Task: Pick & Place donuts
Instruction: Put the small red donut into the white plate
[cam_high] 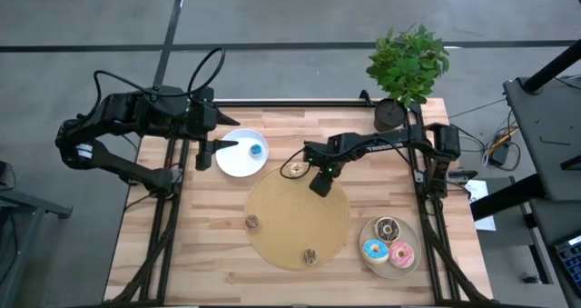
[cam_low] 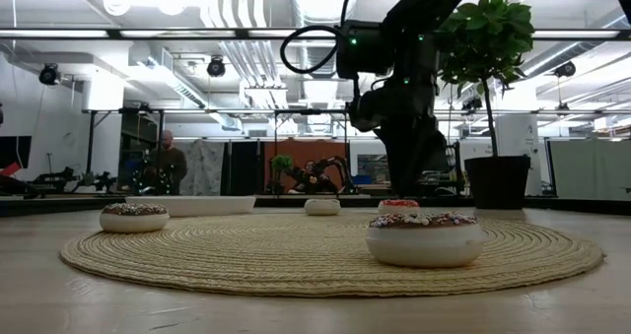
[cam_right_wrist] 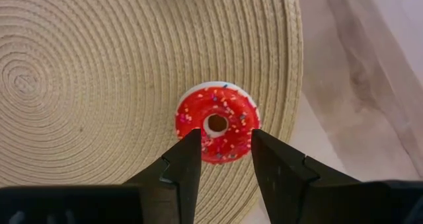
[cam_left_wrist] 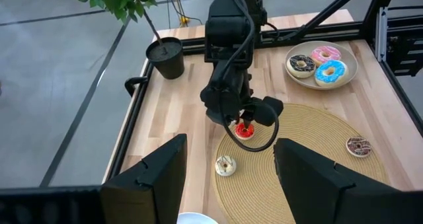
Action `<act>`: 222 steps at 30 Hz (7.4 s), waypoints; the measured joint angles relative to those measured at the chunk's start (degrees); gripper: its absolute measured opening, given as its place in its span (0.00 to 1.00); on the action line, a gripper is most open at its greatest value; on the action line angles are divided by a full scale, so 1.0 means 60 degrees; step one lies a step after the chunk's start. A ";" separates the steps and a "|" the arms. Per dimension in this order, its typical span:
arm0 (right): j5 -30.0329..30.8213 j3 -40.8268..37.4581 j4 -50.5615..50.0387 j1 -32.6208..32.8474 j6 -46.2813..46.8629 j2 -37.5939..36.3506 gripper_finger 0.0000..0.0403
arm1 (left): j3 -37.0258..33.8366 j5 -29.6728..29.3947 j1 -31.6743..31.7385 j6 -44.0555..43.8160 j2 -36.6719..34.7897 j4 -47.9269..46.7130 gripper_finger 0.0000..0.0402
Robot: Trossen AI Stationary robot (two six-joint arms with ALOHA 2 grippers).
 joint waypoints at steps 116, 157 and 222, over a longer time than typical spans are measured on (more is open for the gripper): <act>0.0138 0.0214 0.0317 0.0437 0.0532 0.0445 0.52 | -0.0004 -0.0080 0.0004 0.0080 -0.0004 0.0007 0.50; -0.0117 0.0506 0.0018 0.0430 0.0520 0.0769 0.42 | -0.0004 -0.0076 0.0000 0.0009 -0.0004 0.0004 0.50; -0.0262 0.0761 -0.0463 0.0339 0.1027 0.0754 0.42 | 0.0000 -0.0073 0.0000 -0.0176 -0.0004 0.0001 0.50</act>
